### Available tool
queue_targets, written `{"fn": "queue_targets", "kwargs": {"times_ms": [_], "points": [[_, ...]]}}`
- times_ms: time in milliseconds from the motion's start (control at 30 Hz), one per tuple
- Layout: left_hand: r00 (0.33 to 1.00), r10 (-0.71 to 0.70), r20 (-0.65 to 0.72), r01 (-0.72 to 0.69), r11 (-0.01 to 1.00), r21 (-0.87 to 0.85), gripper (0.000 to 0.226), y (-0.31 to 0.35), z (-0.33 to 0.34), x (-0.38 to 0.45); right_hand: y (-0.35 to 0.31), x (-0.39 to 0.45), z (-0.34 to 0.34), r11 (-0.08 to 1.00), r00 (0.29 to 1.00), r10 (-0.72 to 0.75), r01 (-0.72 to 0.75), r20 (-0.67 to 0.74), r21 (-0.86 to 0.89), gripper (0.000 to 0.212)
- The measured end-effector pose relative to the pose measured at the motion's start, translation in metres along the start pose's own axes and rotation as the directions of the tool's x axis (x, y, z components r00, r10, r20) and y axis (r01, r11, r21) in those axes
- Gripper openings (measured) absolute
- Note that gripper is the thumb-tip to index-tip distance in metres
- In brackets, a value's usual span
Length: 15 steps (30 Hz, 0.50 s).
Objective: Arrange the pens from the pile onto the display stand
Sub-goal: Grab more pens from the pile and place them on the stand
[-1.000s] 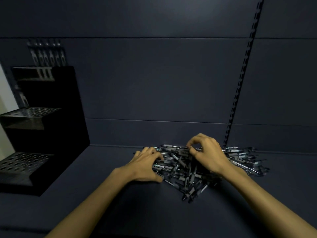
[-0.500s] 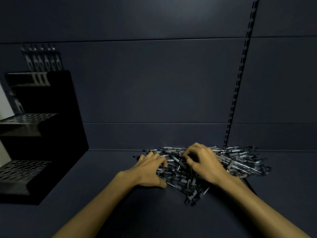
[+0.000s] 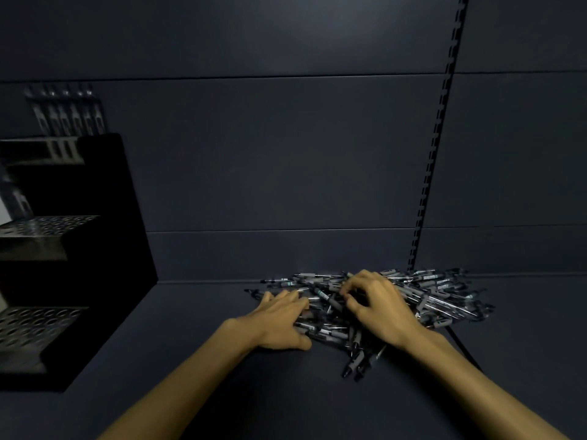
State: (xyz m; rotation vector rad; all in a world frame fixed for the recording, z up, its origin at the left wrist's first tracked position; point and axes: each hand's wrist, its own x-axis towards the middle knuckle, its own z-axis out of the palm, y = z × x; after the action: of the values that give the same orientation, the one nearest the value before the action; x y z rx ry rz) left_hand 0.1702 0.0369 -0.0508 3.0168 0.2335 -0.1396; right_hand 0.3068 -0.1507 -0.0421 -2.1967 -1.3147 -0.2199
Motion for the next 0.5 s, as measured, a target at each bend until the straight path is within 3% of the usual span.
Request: {"fn": "queue_targets", "kwargs": {"times_ms": [267,500], "points": [[0.999,0.03,-0.02,-0.029,0.999,0.038,0.035,0.003,0.003,-0.001,0.004,-0.006,0.006,1.0,1.0,0.009,-0.009,0.004,0.008,0.009],[0.998,0.049,-0.029,-0.047,0.996,0.071,0.032,0.004,0.003,0.0,0.003,-0.01,0.017,0.998,0.997,-0.069,0.069,-0.017,-0.004,0.014]]}}
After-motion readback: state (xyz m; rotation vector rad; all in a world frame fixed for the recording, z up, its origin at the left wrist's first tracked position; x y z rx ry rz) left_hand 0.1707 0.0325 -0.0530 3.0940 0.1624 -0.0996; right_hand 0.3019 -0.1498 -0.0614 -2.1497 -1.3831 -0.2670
